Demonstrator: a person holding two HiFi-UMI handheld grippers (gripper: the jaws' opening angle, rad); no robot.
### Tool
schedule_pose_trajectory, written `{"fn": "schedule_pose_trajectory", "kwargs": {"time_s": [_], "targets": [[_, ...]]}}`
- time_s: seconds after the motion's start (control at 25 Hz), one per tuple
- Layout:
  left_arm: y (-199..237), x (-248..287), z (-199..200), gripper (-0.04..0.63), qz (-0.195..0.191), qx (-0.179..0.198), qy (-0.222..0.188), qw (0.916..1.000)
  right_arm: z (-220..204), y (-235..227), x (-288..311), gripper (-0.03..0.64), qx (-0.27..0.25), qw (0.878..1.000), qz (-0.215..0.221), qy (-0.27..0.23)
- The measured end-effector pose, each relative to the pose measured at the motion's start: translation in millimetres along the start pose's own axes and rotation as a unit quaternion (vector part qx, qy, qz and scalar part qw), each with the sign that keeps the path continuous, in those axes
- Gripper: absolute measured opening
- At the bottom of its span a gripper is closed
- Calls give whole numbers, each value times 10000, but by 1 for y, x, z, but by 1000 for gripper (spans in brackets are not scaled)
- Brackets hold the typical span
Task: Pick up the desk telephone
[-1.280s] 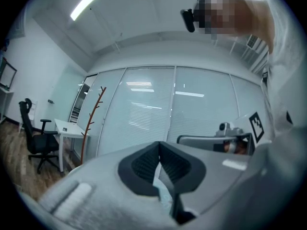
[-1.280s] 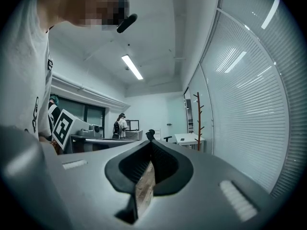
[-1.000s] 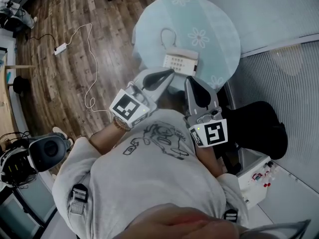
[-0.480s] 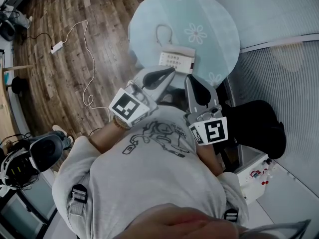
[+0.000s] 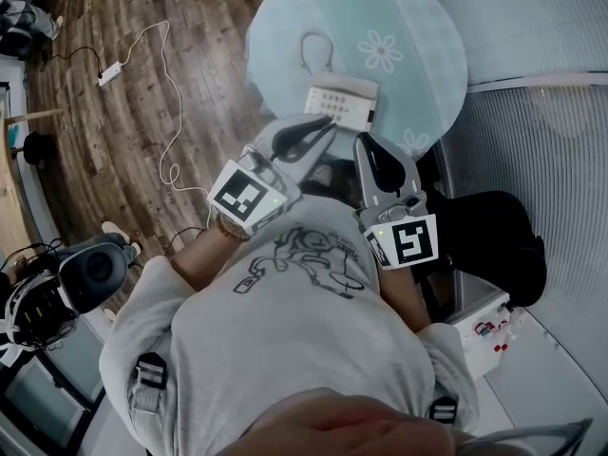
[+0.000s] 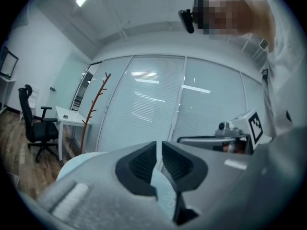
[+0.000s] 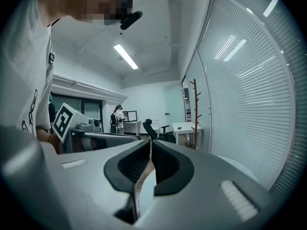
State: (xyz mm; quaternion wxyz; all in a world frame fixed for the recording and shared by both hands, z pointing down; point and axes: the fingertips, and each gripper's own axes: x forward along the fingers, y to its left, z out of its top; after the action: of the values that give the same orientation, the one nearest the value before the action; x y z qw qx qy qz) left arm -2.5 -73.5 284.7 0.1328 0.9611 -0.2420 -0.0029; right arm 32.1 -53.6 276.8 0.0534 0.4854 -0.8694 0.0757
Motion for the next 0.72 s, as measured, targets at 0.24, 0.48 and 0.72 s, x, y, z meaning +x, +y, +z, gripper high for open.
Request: {"fn": "schedule_pose_trajectory", "kwargs": {"time_s": [0.24, 0.48, 0.72], "targets": [[20, 16, -28, 55, 49, -95, 313, 9995, -27, -21, 16, 54, 77, 9995, -55, 307], [44, 41, -60, 81, 88, -212, 612, 9979, -59, -47, 31, 77, 298, 9981, -145, 523], [73, 61, -103, 103, 240, -451, 839, 9952, -103, -77, 46, 114, 425, 9954, -266, 822]]}}
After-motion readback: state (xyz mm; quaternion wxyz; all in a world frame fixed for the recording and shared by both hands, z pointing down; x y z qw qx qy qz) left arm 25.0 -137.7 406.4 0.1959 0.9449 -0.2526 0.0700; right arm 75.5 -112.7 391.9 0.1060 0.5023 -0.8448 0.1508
